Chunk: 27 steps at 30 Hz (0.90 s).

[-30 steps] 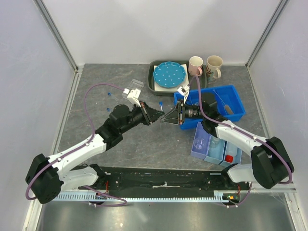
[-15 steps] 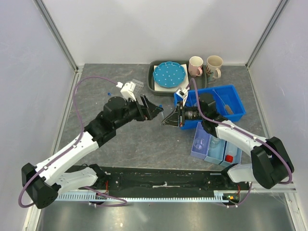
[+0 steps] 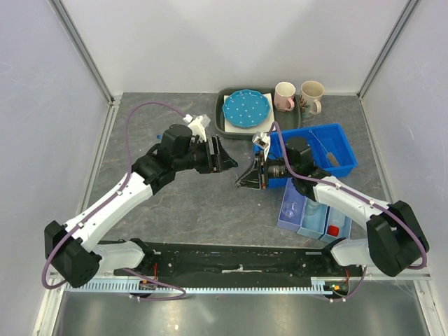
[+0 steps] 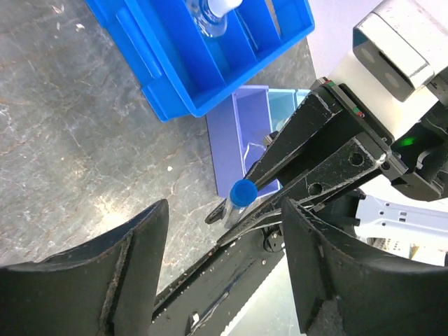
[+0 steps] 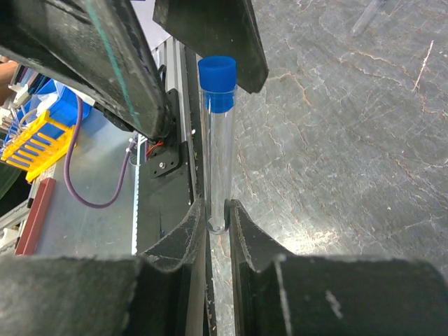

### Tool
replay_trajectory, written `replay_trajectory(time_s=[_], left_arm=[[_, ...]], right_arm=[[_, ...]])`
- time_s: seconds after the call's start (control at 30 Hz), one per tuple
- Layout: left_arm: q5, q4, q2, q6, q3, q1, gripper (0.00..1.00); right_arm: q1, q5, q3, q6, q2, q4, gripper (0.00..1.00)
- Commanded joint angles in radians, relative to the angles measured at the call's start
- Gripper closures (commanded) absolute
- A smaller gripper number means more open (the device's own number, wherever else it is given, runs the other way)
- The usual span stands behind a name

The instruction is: Organize the chemistry lab equipment

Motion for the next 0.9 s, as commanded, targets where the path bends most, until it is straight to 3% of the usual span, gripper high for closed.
replay_trajectory(time_s=[0.0,0.27,0.37,0.5,0.53,0.63,0.67,0.73,0.77,0.87], left_arm=[[0.094,-0.022,0.045,0.05,0.077,0.0,0.33],[0.108,-0.053,0.099,0.067,0.111,0.0,0.52],[0.113,-0.065,0.112,0.073,0.115,0.0,0.65],[0.11,-0.078,0.116,0.075,0.118,0.0,0.94],[0.1,-0.081,0.115,0.076,0.12,0.0,0.96],[0.039,-0.093,0.096,0.082,0.115,0.0,0.98],[0.018,-0.093,0.081,0.089,0.112,0.003,0.98],[-0.037,-0.096,0.066,0.098,0.104,0.015,0.98],[-0.056,-0.098,0.059,0.108,0.098,0.041,0.98],[-0.13,-0.095,0.044,0.141,0.083,0.125,0.98]], right_arm=[[0.008,-0.038,0.037,-0.054,-0.02,0.001,0.88],[0.012,-0.044,0.045,-0.087,-0.015,-0.023,0.87],[0.014,-0.042,0.048,-0.097,-0.009,-0.032,0.88],[0.015,-0.042,0.052,-0.116,-0.006,-0.049,0.87],[0.014,-0.042,0.054,-0.128,-0.003,-0.057,0.87],[0.012,-0.042,0.066,-0.187,-0.004,-0.107,0.72],[0.012,-0.041,0.077,-0.214,-0.006,-0.129,0.56],[0.009,-0.041,0.091,-0.283,-0.013,-0.207,0.42],[0.0,-0.045,0.107,-0.359,-0.015,-0.236,0.3],[-0.043,-0.048,0.134,-0.459,-0.026,-0.339,0.11]])
